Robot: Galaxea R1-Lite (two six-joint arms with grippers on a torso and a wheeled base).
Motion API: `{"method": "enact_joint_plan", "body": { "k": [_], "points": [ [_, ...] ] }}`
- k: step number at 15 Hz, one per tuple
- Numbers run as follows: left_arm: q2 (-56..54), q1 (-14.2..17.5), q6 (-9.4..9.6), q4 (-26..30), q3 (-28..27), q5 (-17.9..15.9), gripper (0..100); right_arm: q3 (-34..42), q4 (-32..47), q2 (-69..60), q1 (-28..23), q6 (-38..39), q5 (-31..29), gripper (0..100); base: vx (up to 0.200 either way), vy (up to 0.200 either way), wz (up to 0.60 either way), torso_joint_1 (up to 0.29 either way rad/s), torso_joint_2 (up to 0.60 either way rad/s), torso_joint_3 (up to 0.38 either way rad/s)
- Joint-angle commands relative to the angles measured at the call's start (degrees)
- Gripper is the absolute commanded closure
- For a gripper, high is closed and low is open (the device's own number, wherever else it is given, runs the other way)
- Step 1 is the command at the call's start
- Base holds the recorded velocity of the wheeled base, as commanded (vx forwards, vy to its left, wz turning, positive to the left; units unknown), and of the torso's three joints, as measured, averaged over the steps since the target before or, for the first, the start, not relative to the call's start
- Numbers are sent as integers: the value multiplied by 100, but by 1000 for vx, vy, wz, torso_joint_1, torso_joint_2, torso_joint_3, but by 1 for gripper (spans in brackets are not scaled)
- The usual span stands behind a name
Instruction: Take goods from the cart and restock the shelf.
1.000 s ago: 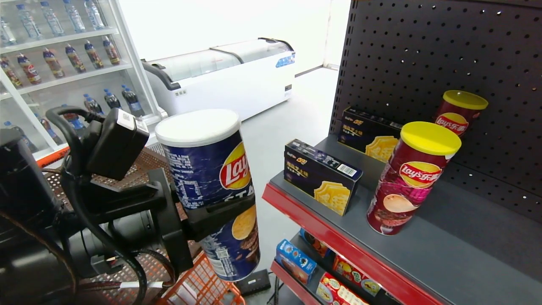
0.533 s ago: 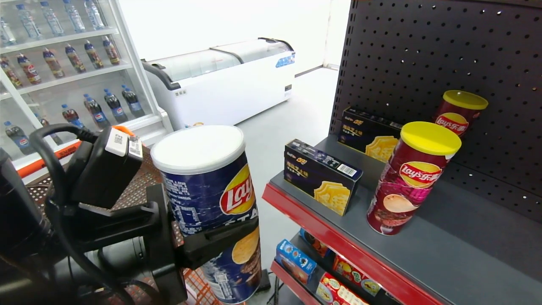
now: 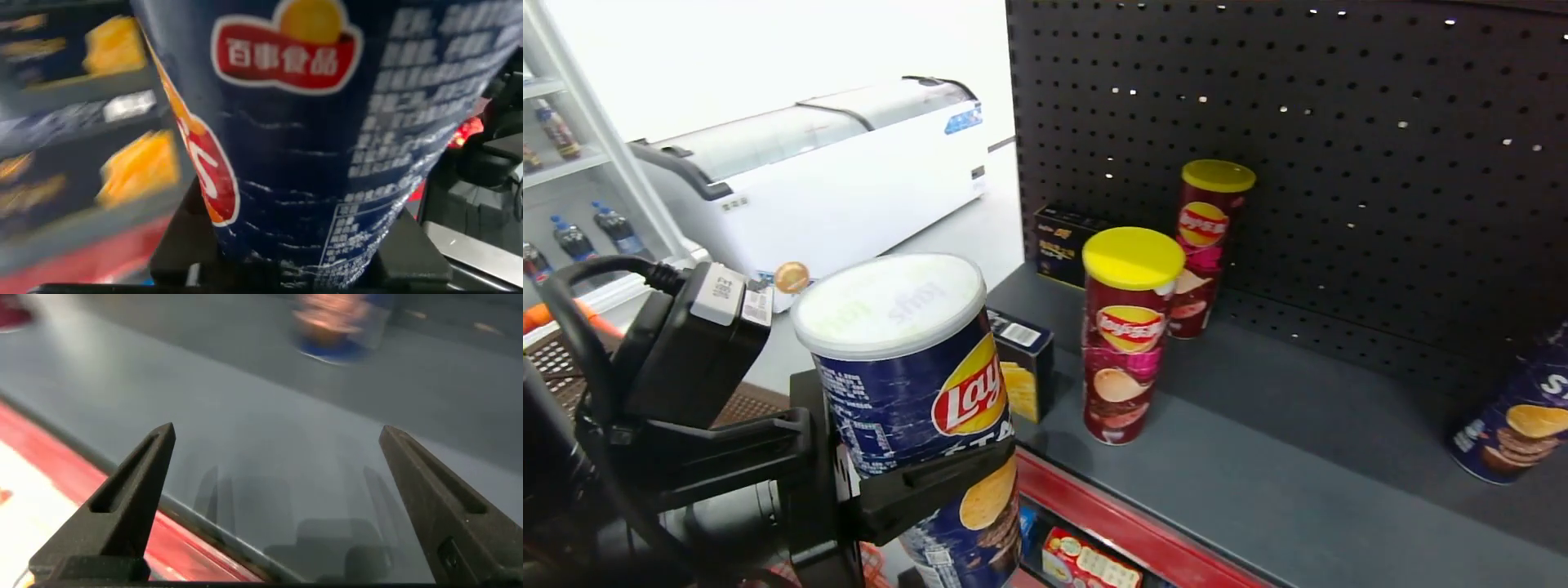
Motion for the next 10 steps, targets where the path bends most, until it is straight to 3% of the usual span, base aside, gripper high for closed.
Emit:
{"method": "enact_joint_plan", "body": {
  "k": [1, 10],
  "points": [
    [-6, -103, -1, -2, -12, -10, 100, 0, 0, 0, 1, -3, 2, 0, 0, 0, -600, 2, 2, -7],
    [-6, -200, -9, -2, -12, -10, 100, 0, 0, 0, 1, 6, 2, 0, 0, 0, -600, 2, 5, 2]
  ]
}}
